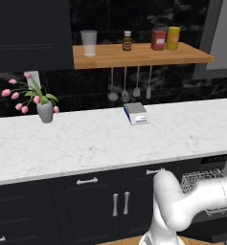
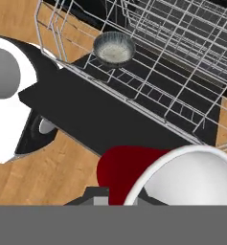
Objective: Pick up the cup and bowl from the counter, place them in the dishwasher, and close the dishwasher door.
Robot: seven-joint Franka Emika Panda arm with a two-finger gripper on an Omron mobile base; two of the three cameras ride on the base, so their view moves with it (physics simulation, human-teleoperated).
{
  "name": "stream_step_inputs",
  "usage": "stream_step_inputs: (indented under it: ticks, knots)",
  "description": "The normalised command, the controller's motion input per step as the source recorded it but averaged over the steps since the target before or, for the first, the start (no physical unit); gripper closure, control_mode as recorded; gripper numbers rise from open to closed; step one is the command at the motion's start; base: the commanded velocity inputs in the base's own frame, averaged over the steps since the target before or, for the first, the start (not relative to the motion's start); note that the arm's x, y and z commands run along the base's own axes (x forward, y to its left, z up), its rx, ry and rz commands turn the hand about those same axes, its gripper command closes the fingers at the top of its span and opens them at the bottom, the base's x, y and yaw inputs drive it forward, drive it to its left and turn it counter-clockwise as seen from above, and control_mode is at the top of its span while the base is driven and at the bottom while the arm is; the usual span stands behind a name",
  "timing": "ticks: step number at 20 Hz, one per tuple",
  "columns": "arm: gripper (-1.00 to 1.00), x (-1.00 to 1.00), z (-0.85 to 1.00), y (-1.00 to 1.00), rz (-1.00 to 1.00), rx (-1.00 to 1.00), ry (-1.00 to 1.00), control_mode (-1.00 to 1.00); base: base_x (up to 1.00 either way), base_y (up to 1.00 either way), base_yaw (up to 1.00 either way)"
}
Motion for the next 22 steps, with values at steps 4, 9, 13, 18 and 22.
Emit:
stream_step_inputs:
  ticks: [4,9,13,18,22]
  knots:
    - [1.0,0.0,-0.79,0.08,0.02,0.03,-0.06,-1.0,0.0,0.0,0.0]
    - [1.0,0.08,-0.8,0.02,-0.01,-0.05,-0.18,-1.0,0.0,0.0,0.0]
    - [1.0,0.21,-0.55,0.06,-0.05,-0.02,-0.3,-1.0,0.0,0.0,0.0]
    - [1.0,0.44,-0.45,0.1,-0.15,0.0,-0.21,-1.0,0.0,0.0,0.0]
    - [1.0,0.96,-0.24,0.02,-0.21,0.0,0.02,-1.0,0.0,0.0,0.0]
